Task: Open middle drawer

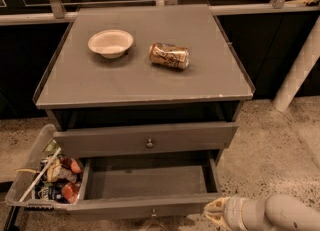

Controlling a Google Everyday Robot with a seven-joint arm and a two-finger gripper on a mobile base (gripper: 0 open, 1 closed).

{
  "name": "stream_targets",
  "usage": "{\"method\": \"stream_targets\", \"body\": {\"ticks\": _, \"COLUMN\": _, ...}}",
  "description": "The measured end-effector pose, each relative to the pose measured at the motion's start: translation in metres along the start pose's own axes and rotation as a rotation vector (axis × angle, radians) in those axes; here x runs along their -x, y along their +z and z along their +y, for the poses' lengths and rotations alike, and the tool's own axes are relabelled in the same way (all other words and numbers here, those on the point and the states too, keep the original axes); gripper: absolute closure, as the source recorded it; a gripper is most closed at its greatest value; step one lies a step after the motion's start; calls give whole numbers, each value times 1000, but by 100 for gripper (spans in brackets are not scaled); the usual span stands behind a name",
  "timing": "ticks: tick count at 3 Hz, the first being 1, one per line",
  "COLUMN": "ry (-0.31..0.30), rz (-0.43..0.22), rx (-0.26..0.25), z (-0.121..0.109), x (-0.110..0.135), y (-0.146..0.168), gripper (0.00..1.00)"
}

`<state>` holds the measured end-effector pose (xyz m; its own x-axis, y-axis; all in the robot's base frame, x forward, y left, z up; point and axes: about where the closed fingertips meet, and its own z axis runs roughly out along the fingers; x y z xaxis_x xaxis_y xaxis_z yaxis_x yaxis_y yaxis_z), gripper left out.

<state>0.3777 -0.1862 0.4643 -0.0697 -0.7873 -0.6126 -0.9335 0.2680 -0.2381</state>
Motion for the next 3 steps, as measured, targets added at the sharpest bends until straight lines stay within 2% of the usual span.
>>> {"method": "stream_targets", "body": {"ticks": 1, "ry": 0, "rz": 0, "rx": 0, "z": 0, "x": 0, "y": 0, "gripper": 13}}
{"method": "stream_targets", "body": {"ticks": 2, "ry": 0, "rz": 0, "rx": 0, "z": 0, "x": 0, "y": 0, "gripper": 0}}
{"method": "stream_targets", "body": {"ticks": 3, "ry": -13, "rz": -13, "rx": 15, "z": -5, "x": 0, "y": 15, "gripper": 0}}
